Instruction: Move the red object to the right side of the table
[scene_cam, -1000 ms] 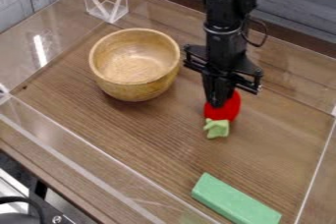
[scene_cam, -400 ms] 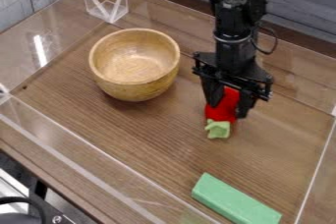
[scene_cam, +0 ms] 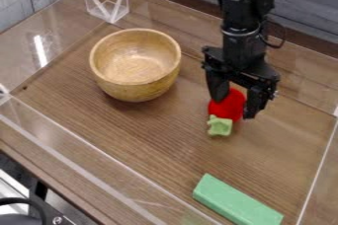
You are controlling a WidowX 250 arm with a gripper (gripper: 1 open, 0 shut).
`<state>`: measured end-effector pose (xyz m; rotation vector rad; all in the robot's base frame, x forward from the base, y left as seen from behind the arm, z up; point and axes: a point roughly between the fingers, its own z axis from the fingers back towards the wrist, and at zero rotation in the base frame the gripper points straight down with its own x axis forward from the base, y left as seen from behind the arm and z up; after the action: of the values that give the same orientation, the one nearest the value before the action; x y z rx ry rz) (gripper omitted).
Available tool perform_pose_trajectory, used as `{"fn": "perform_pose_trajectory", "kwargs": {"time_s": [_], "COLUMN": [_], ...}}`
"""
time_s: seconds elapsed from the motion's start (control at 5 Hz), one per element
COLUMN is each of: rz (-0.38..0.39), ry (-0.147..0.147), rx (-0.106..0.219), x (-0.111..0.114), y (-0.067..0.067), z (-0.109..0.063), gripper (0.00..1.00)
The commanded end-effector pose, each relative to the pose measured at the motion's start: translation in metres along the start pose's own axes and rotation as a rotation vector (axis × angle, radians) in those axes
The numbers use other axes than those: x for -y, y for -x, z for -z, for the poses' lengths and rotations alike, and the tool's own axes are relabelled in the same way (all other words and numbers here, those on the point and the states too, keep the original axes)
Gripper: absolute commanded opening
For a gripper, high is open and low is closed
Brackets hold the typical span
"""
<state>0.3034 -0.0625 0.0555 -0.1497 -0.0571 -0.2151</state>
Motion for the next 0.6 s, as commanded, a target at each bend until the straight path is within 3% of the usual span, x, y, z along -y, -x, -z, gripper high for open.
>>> {"fn": "perform_pose_trajectory", "kwargs": {"time_s": [0.0, 0.4], "rz": [0.031, 0.077], "ry": [0.003, 0.012], "rx": [0.036, 0.023], "x": [-0.0006, -0.0081], "y": [-0.0122, -0.0105], "z": [-0.0083, -0.0017], "gripper": [1.00, 1.00]}}
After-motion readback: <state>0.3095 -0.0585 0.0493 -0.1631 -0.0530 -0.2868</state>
